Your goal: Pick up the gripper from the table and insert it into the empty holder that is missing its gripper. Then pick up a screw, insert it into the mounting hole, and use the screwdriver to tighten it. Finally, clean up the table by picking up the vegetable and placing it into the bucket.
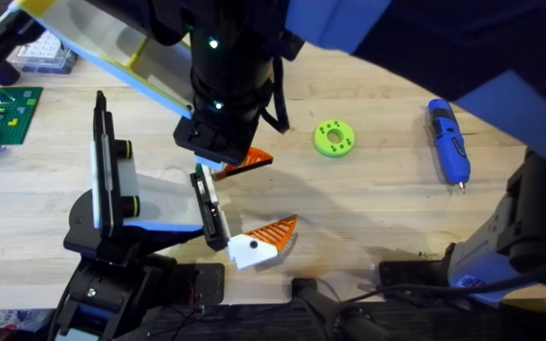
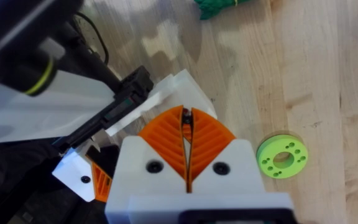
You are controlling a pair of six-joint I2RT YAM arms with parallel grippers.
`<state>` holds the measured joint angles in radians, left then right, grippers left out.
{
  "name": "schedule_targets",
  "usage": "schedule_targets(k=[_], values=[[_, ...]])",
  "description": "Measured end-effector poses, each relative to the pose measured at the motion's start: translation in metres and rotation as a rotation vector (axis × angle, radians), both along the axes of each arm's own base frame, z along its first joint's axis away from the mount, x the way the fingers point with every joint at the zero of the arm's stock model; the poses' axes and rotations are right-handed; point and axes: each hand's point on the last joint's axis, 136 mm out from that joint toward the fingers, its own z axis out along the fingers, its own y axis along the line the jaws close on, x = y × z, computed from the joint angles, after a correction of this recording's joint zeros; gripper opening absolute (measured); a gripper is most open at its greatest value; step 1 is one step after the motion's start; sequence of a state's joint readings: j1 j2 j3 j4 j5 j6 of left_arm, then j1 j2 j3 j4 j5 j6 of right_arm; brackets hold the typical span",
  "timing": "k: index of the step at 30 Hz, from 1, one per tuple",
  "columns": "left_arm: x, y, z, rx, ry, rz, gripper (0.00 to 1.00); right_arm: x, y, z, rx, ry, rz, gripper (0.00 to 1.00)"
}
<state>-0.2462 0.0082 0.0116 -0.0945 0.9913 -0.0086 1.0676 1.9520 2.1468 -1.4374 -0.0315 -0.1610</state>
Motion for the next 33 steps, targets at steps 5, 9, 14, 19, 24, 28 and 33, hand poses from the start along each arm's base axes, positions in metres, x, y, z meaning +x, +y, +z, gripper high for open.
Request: schedule_targets(k=[5,9,14,19,24,28,33], values=[[0.0,0.0,0.0,0.001,0.002,0.0,0.987,0.002,0.003,0.001,0.012,-0.007,0.0,0.013],[0.0,0.0,0.0,0.001,0.002,0.0,0.987,0.004,0.008,0.002,0.033,-0.019,0.001,0.013],[0.0,0.0,0.0,0.001,0.002,0.0,0.987,0.004,0.007,0.002,0.029,-0.017,0.0,0.013],[-0.001,0.0,0.0,0.0,0.004,-0.003,0.987,0.0,-0.001,0.0,-0.003,0.002,0.001,0.013],[-0.001,0.0,0.0,-0.002,0.011,-0.006,0.987,-0.002,-0.003,-0.001,-0.012,0.006,0.001,0.013],[-0.001,0.0,-0.001,-0.003,0.012,-0.007,0.987,-0.002,-0.004,-0.001,-0.016,0.009,0.001,0.013],[-0.001,0.0,0.0,-0.005,0.016,-0.007,0.987,-0.007,-0.013,-0.003,-0.053,0.029,0.001,0.013]])
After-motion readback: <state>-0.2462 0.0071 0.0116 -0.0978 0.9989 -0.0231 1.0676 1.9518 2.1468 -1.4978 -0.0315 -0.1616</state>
